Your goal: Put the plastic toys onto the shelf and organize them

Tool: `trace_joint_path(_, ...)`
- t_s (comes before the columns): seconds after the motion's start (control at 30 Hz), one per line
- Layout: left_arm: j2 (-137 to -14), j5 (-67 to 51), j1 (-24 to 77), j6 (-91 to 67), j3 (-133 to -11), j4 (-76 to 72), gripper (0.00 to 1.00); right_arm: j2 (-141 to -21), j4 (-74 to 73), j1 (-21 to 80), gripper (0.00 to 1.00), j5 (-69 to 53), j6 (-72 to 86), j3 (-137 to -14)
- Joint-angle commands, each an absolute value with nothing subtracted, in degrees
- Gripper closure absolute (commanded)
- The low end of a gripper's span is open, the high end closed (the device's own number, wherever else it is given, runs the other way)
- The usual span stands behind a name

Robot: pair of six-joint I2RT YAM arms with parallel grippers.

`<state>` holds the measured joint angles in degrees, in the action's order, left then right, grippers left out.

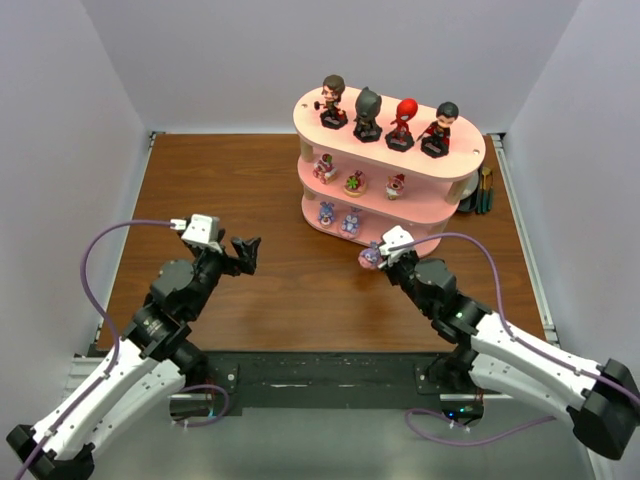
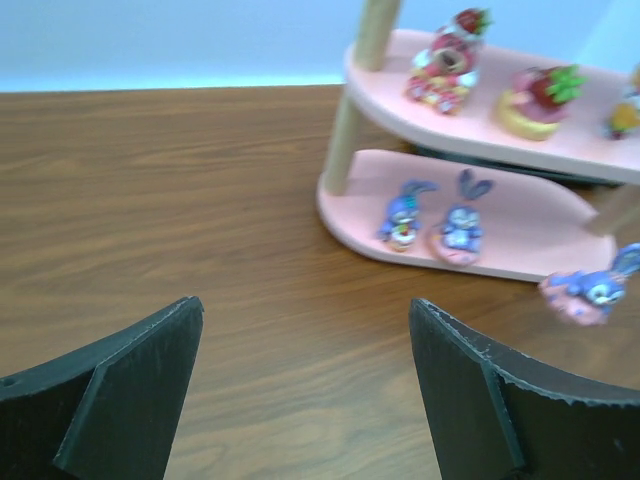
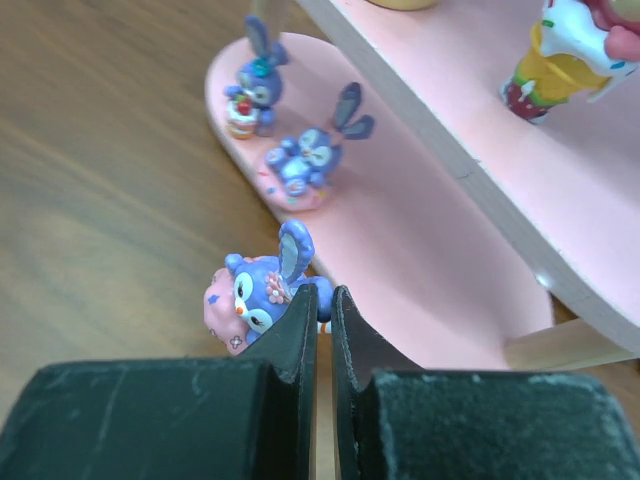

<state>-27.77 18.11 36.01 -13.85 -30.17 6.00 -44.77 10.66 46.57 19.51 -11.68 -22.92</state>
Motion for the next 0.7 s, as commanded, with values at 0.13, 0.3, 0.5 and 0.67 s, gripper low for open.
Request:
trace_joint_path(0.13,-25.31,26.98,35.68,-10.55,-29.09,6.24,0.12,-53.51,33.37,46.93,1.00,28.82,-20.39,-20.74)
trace_joint_path(0.3,-25.14,26.28,35.77,-10.63,-29.00,6.59,0.12,-58.97,41.20,46.93,1.00,31.19,-22.67,-19.42)
trace_joint_path(0.5,-24.87,26.54,35.68,-10.63,-28.92,6.85,0.13,-66.96,49.98,46.93,1.00,34.36,-25.49,-19.16)
trace_joint_path(0.67,-24.43,26.81,35.68,-10.63,-28.92,6.85,0.14,-73.46,54.05,46.93,1.00,34.89,-27.07,-19.69)
